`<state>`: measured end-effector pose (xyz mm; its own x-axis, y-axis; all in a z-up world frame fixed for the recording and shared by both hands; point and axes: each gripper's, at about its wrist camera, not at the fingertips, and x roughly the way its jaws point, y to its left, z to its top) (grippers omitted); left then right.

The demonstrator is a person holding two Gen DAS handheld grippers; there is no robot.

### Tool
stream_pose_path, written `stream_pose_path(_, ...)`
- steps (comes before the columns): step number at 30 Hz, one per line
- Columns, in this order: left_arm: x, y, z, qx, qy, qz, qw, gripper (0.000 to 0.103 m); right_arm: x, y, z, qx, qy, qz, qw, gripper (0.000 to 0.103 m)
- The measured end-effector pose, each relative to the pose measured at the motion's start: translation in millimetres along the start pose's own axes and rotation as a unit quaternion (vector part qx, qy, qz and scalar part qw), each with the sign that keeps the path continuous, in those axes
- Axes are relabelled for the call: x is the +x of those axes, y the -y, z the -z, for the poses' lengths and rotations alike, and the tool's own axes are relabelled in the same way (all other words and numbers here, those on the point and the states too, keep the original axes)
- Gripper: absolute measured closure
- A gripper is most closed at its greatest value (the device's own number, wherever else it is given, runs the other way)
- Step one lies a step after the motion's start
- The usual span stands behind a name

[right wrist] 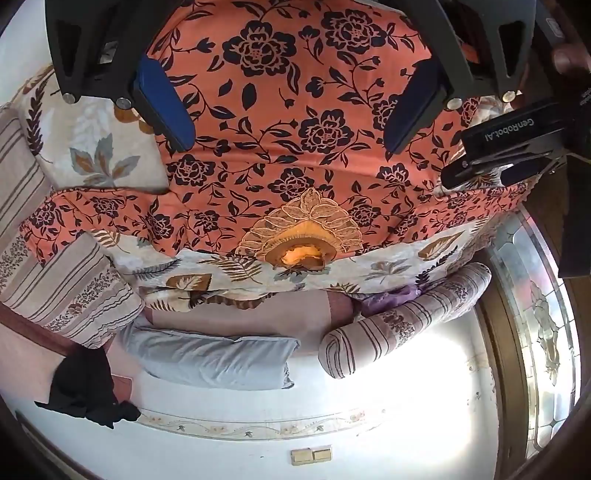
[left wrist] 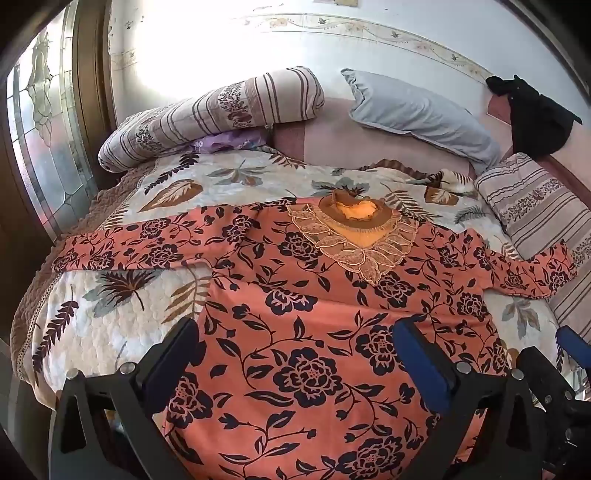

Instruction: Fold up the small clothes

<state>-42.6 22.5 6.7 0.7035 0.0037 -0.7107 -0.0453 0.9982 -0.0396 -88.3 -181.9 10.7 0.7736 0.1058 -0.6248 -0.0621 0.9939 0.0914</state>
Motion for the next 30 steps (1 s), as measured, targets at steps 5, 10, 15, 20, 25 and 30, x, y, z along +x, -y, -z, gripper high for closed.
stream_pose_path(5,0.0,-1.7,0.4,0.000,0.000,0.000,1.0000,0.000,0.9,0.9,-0.4,0.000,0.001,0.001,1.000,0.000)
stream_pose_path(10,0.6,-3.4,1.3,-0.002,0.000,-0.001,1.0000,0.000,1.1,1.5,2.2,0.001,0.003,-0.002,1.000,0.000)
stream_pose_path(15,1.3,-3.0,1.7,-0.002,-0.001,0.000,1.0000,0.000,3.6,-2.1,1.4,0.000,0.005,-0.003,1.000,0.000)
stream_pose_path(20,1.5,-2.9,2.0,-0.002,-0.001,-0.002,1.0000,0.000,5.2,-4.7,-0.7,-0.003,0.002,-0.003,1.000,0.000)
stream_pose_path(25,2.0,-2.5,2.2,-0.002,-0.001,-0.001,1.0000,0.000,6.8,-6.1,-0.9,-0.009,0.008,0.001,1.000,0.000)
stream_pose_path(30,1.9,-3.7,2.4,-0.003,-0.001,0.000,1.0000,0.000,7.5,-8.3,-1.1,-0.022,0.028,0.005,0.999,0.000)
